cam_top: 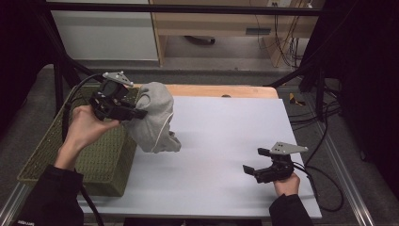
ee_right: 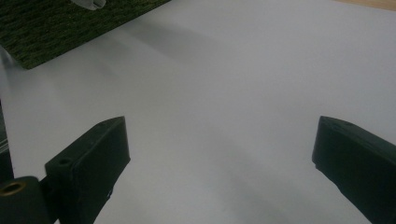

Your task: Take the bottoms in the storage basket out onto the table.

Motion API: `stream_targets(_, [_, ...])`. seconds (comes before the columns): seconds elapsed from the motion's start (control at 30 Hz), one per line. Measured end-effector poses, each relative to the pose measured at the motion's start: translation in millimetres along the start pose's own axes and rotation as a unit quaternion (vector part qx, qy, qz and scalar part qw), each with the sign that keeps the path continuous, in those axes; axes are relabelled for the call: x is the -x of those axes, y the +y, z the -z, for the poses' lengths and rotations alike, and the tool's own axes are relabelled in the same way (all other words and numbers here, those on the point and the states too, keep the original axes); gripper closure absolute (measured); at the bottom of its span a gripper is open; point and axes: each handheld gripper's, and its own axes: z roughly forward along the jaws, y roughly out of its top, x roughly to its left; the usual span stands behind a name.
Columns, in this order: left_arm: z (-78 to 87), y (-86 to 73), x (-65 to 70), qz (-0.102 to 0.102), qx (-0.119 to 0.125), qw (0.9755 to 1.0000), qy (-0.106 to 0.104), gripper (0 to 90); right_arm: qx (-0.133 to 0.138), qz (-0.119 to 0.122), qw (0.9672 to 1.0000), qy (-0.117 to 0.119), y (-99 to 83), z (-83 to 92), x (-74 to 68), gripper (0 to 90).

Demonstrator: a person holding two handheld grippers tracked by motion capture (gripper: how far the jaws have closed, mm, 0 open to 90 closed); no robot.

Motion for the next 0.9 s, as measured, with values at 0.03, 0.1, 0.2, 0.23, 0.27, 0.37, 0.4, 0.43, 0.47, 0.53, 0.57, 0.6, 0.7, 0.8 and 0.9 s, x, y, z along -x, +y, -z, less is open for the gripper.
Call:
stream_targets(0.03, [-1.7, 0.0, 0.8, -0.001, -0.001, 1.0, -0.001, 72.8, 0.0, 0.0, 1.0, 0.0, 0.0, 0.0, 0.0, 4.6])
stream_targets(0.1, [-5.3, 0.1, 2.4, -0.003, -0.003, 1.0, -0.005, 72.8, 0.0, 0.0, 1.0, 0.0, 0.0, 0.0, 0.0, 4.6])
stream_targets(0.2, [-10.6, 0.3, 4.4, -0.005, -0.007, 0.9999, -0.007, 72.8, -0.001, 0.0, 1.0, 0.0, 0.0, -0.2, -0.1, 4.6])
stream_targets(0.23, [-12.4, 0.6, 5.2, -0.006, -0.009, 0.9999, -0.008, 72.8, -0.001, 0.0, 1.0, 0.0, 0.0, -0.2, -0.1, 4.6])
stream_targets(0.27, [-14.1, 0.8, 6.0, -0.007, -0.01, 0.9999, -0.008, 72.8, -0.001, 0.0, 1.0, 0.0, 0.0, -0.1, -0.1, 4.6])
stream_targets(0.37, [-19.2, 1.0, 8.1, -0.008, -0.011, 0.9998, -0.011, 72.8, -0.001, 0.0, 1.0, 0.0, 0.0, -0.2, -0.1, 4.6])
stream_targets(0.4, [-20.8, 0.9, 8.6, -0.008, -0.012, 0.9998, -0.012, 72.8, -0.001, -0.001, 1.0, 0.0, -0.1, -0.2, -0.2, 4.6])
stream_targets(0.43, [-22.1, 0.9, 9.0, -0.008, -0.012, 0.9998, -0.013, 72.8, -0.001, -0.001, 1.0, 0.0, -0.1, -0.1, -0.2, 4.6])
stream_targets(0.47, [-24.2, 0.7, 9.6, -0.009, -0.013, 0.9998, -0.016, 72.8, -0.002, 0.0, 1.0, 0.0, 0.0, 0.0, -0.2, 4.6])
stream_targets(0.53, [-27.6, 0.4, 11.1, -0.009, -0.014, 0.9997, -0.018, 72.8, 0.0, 0.0, 1.0, 0.0, -0.1, -0.1, -0.1, 4.5])
stream_targets(0.57, [-29.2, 0.2, 11.9, -0.01, -0.014, 0.9997, -0.019, 72.8, -0.001, 0.0, 1.0, 0.0, 0.0, -0.1, -0.1, 4.6])
stream_targets(0.6, [-30.8, -0.1, 12.8, -0.01, -0.014, 0.9997, -0.02, 72.7, -0.001, 0.0, 1.0, 0.0, -0.1, -0.1, -0.1, 4.6])
stream_targets(0.7, [-35.7, -0.7, 14.8, -0.011, -0.016, 0.9995, -0.025, 72.8, -0.001, 0.0, 1.0, 0.0, 0.0, -0.1, -0.1, 4.6])
stream_targets(0.8, [-41.4, -1.3, 17.5, -0.013, -0.021, 0.9993, -0.027, 72.8, -0.001, 0.0, 1.0, 0.001, -0.1, 0.0, -0.2, 4.6])
stream_targets(0.9, [-47.9, -2.1, 19.7, -0.014, -0.024, 0.9991, -0.032, 72.8, -0.001, 0.0, 1.0, 0.001, -0.1, -0.1, -0.3, 4.6])
